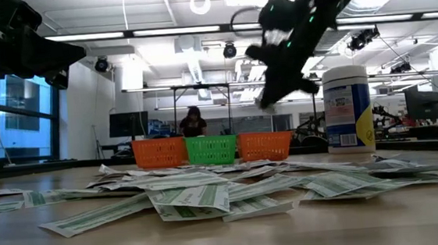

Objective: Pick & Place First Aid Supplies
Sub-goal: Put the bandage pack into the right orange bin

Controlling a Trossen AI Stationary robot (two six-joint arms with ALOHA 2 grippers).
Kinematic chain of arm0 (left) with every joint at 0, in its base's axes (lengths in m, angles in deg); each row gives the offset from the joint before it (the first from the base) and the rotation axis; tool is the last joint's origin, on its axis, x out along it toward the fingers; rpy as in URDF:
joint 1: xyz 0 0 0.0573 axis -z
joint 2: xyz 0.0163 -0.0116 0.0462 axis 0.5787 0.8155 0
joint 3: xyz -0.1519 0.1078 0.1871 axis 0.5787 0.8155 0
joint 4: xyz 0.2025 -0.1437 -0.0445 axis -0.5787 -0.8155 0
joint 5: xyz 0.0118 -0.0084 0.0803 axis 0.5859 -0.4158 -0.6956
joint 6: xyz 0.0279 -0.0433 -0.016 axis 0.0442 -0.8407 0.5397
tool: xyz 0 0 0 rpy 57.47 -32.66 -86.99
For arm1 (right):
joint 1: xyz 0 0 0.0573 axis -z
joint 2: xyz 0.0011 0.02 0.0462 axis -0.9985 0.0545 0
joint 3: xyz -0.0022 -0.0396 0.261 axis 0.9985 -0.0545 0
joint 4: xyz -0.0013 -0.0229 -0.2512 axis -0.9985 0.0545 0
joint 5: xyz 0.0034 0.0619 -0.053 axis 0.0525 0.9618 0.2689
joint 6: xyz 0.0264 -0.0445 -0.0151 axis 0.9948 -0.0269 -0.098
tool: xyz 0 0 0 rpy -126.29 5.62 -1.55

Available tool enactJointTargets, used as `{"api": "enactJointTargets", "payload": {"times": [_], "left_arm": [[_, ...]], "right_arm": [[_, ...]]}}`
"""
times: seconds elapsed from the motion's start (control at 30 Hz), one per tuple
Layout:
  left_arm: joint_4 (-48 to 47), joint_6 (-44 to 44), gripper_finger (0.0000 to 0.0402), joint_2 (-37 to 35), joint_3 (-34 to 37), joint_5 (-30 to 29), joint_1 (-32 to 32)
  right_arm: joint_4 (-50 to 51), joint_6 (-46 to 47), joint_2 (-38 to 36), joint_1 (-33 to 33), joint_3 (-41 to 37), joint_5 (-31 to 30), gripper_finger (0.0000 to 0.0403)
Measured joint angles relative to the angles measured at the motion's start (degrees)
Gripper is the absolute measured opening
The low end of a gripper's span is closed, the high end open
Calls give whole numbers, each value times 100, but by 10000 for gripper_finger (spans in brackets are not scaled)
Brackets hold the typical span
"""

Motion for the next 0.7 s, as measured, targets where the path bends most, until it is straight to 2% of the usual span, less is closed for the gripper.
{"api": "enactJointTargets", "payload": {"times": [0.2,0.33,0.7], "left_arm": [[1,1,1,-1,0,1,1],[1,0,1,-1,0,1,1],[1,1,1,0,0,1,2]], "right_arm": [[-919,630,863,362,0,480,16],[-1023,718,1008,410,2,599,36],[-879,689,937,435,4,537,148]]}}
